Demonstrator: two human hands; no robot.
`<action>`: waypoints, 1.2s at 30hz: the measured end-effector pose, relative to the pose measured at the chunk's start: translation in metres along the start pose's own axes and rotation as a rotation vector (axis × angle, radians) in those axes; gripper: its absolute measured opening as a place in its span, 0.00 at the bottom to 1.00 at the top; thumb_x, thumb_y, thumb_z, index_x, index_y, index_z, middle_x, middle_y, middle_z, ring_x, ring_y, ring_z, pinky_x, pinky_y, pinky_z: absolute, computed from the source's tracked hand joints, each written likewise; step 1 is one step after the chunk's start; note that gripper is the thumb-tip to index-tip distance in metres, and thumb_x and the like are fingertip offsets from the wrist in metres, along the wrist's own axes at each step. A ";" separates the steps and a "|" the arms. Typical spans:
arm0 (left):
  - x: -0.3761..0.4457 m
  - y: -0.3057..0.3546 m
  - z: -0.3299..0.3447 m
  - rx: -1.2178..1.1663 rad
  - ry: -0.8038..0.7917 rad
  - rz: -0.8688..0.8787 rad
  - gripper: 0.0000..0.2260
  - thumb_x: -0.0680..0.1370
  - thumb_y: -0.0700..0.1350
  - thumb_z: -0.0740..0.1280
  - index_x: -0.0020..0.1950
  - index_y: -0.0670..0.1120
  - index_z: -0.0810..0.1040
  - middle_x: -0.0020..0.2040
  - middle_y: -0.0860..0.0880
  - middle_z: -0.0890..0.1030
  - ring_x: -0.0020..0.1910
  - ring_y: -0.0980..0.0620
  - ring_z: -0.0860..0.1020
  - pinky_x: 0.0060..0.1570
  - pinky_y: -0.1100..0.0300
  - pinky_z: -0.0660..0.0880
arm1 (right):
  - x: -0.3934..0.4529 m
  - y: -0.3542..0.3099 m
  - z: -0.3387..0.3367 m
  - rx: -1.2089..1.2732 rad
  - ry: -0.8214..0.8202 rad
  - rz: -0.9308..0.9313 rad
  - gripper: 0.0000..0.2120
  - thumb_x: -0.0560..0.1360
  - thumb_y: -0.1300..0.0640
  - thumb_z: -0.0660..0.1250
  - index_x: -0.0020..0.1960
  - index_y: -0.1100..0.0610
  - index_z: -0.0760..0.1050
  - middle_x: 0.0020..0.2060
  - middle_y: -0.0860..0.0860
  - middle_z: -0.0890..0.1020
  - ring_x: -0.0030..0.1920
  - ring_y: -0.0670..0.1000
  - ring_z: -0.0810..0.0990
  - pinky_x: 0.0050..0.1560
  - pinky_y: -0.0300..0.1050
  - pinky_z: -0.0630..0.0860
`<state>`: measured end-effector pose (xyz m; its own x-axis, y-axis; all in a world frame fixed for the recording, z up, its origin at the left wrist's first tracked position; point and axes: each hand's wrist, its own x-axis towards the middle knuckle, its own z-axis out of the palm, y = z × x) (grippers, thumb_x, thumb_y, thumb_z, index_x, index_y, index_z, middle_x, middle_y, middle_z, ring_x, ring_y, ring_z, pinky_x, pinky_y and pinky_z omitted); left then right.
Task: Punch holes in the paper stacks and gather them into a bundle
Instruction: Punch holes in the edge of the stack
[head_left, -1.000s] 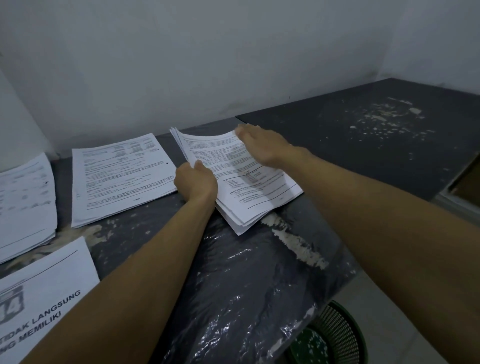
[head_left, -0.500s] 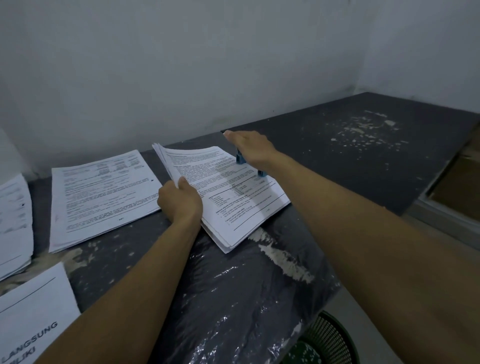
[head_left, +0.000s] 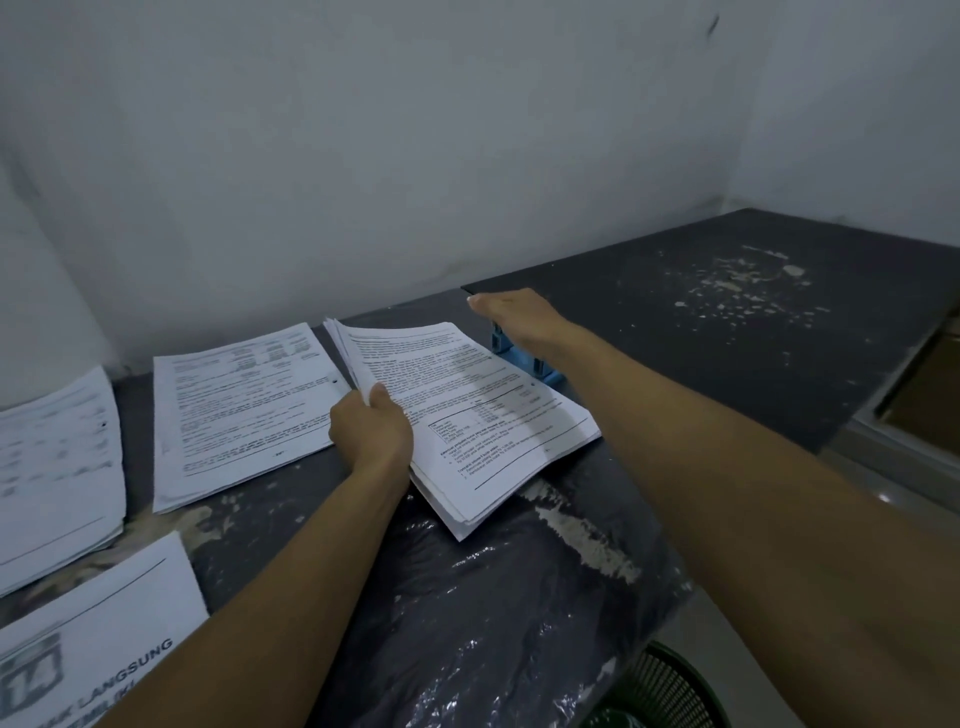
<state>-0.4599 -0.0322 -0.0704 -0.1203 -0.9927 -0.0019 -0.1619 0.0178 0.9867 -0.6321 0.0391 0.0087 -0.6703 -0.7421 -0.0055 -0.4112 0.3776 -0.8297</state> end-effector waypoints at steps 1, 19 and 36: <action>0.000 0.000 -0.005 -0.003 -0.003 0.008 0.11 0.84 0.46 0.61 0.47 0.41 0.77 0.42 0.48 0.78 0.41 0.48 0.77 0.43 0.56 0.74 | -0.002 -0.004 0.000 -0.016 0.015 0.003 0.24 0.78 0.41 0.62 0.67 0.55 0.76 0.63 0.51 0.79 0.62 0.54 0.76 0.58 0.48 0.69; 0.010 0.047 -0.187 -0.178 -0.034 0.249 0.11 0.82 0.55 0.63 0.55 0.50 0.79 0.48 0.54 0.83 0.44 0.54 0.82 0.42 0.59 0.79 | -0.085 -0.080 0.077 -0.038 0.173 -0.428 0.22 0.82 0.51 0.58 0.74 0.56 0.62 0.62 0.52 0.78 0.57 0.52 0.77 0.53 0.44 0.72; 0.002 0.035 -0.430 -0.119 0.112 0.153 0.09 0.82 0.54 0.65 0.56 0.52 0.80 0.46 0.56 0.85 0.41 0.53 0.85 0.34 0.59 0.80 | -0.183 -0.194 0.231 0.372 -0.184 -0.373 0.05 0.75 0.58 0.72 0.46 0.48 0.79 0.41 0.41 0.85 0.38 0.45 0.85 0.36 0.41 0.79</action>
<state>-0.0446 -0.0852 0.0343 -0.0236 -0.9867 0.1610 -0.0324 0.1618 0.9863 -0.2869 -0.0268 0.0417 -0.3884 -0.8851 0.2563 -0.3318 -0.1252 -0.9350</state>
